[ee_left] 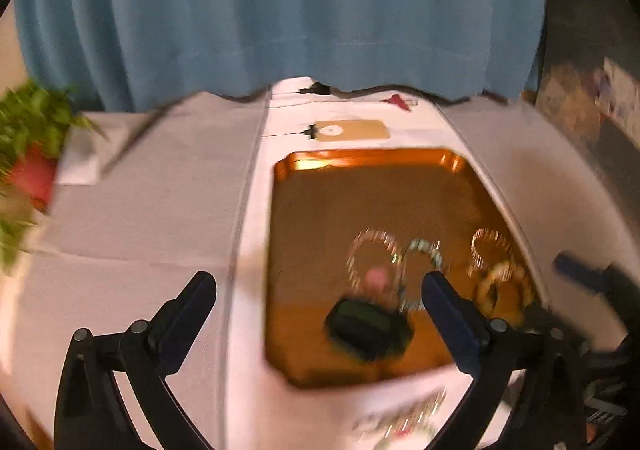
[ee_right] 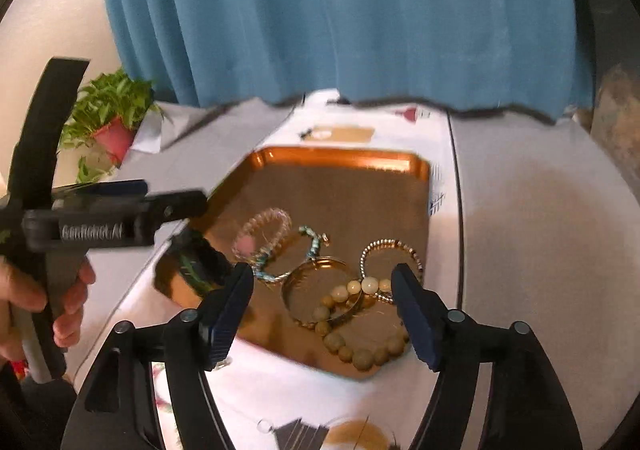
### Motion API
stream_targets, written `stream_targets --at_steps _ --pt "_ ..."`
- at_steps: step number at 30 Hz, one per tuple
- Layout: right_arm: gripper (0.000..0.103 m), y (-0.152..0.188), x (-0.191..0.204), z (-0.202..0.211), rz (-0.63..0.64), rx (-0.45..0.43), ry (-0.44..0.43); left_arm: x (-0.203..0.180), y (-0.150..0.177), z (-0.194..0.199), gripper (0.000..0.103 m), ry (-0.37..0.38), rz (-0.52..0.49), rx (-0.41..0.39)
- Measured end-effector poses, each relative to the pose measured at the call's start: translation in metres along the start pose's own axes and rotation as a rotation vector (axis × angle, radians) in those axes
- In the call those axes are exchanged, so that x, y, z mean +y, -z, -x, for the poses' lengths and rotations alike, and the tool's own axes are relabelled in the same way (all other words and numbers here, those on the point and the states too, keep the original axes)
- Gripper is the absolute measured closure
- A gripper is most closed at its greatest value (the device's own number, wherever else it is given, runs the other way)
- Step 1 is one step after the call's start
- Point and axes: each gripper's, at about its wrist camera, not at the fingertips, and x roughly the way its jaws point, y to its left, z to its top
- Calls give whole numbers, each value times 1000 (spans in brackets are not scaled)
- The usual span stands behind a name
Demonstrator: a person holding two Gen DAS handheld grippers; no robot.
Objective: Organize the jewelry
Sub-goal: 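Lower both bracelets into the tray and open both grippers, then move both open grippers back over the remaining jewelry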
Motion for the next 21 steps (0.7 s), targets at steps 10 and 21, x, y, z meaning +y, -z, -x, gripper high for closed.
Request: stream_targets --at_steps 10,21 --pt "25 34 42 91 40 -37 26 1 50 113 1 104 64 -72" --pt "3 89 84 189 113 -157 106 3 98 204 1 164 66 -230"
